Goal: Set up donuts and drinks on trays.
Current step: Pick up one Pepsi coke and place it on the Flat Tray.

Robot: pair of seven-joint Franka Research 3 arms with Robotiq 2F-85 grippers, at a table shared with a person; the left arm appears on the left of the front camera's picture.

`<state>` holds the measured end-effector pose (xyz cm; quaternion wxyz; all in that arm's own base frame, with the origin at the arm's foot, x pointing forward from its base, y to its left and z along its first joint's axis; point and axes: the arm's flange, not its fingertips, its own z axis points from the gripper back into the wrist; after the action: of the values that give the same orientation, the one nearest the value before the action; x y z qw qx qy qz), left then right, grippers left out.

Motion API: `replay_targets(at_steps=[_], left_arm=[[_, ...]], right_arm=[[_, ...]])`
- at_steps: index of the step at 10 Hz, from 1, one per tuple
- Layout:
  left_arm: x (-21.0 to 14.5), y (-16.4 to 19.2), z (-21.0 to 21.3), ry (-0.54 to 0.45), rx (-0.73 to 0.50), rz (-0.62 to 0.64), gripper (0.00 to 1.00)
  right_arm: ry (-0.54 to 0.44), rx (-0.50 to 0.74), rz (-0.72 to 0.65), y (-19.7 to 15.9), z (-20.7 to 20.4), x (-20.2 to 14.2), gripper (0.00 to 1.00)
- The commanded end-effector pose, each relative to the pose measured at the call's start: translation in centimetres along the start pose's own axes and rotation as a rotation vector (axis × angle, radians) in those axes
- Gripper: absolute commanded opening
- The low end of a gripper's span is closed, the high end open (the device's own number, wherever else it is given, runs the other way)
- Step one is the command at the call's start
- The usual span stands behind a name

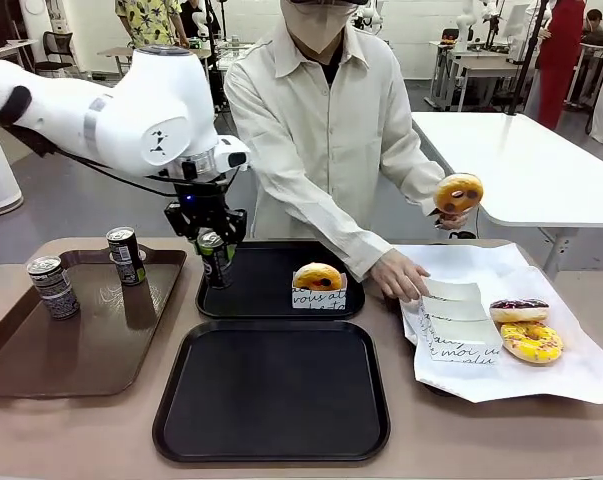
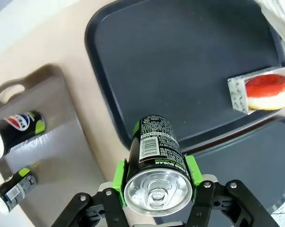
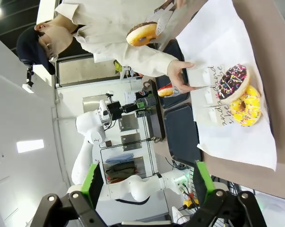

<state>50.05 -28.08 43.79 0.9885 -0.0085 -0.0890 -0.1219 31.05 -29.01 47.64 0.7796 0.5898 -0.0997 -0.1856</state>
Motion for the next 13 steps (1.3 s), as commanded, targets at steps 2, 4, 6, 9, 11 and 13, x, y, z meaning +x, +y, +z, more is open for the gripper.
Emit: replay_targets(at_steps=[2,4,6,9,11,13], left_arm=[[2.2,-2.4,-0.7,-0.011,0.028,0.007,0.59],[2.8,-2.8,-1.4,0.012,0.016,-0.017,0.59],[0.5,-1.7,1.4,0.171,0.112,0.026,0.59],[-12.8,2.6,11.7,0.305,0.184,-0.27,0.59],[-15.9,4.2,12.7,0.275,0.178,-0.305,0.59],[-15.8,3.0,13.5,0.334,0.207,-0.274,0.59]], right_arm=[[-0.003,0.017,0.002,0.0,0.0,0.1,1.0],[-0.003,0.017,0.002,0.0,0.0,0.1,1.0],[-0.003,0.017,0.002,0.0,0.0,0.1,1.0],[-0.003,0.017,0.002,0.0,0.0,0.1,1.0],[-0.003,0.017,0.002,0.0,0.0,0.1,1.0],[-0.003,0.017,0.002,0.0,0.0,0.1,1.0]])
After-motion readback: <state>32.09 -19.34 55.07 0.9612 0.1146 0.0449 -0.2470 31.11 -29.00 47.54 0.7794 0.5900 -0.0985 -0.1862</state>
